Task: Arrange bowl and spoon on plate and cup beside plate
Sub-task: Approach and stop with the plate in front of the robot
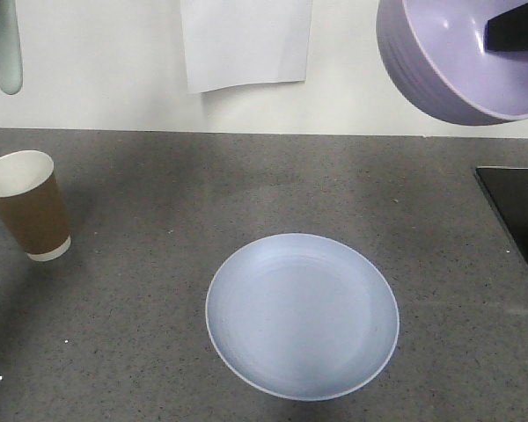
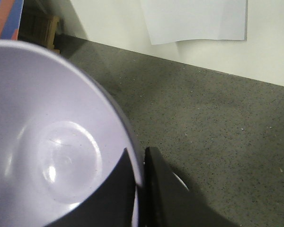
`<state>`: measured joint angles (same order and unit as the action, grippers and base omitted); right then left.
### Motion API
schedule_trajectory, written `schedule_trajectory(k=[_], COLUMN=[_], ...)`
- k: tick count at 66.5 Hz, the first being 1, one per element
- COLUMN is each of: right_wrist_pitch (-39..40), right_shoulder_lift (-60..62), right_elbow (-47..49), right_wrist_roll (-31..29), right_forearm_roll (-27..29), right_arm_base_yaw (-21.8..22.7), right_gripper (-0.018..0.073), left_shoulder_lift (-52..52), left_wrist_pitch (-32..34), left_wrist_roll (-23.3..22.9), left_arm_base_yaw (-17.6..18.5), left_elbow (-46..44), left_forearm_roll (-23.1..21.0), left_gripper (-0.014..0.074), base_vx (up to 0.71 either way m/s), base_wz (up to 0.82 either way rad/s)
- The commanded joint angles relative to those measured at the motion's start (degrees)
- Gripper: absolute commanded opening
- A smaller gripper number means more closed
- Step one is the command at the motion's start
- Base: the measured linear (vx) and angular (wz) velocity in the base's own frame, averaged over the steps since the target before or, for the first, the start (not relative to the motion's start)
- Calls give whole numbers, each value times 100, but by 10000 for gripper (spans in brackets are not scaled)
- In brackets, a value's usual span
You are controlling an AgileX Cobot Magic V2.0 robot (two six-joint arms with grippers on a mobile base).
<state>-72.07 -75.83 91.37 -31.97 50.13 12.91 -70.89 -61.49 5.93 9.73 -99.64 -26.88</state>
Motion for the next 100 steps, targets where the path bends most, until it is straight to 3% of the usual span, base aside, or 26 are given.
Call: schedule_trajectory(k=[1,100], right_wrist_pitch=[149,143], right_shoulder_lift=[142,142], right_elbow=[156,156], right_wrist_roll=[-59,-59], right_forearm_roll=[323,323], right_arm_base_yaw=[10,10], right_gripper=[-6,-6], left_shoulder_lift=[93,93], left_wrist_pitch=[352,352], left_wrist_roll=[20,20], left_arm_base_yaw=[32,32], left_elbow=[-119,-119], left_forearm_roll=[-181,-181], left_gripper=[-6,-6], base_vx=[1,0], base_wz=[1,0])
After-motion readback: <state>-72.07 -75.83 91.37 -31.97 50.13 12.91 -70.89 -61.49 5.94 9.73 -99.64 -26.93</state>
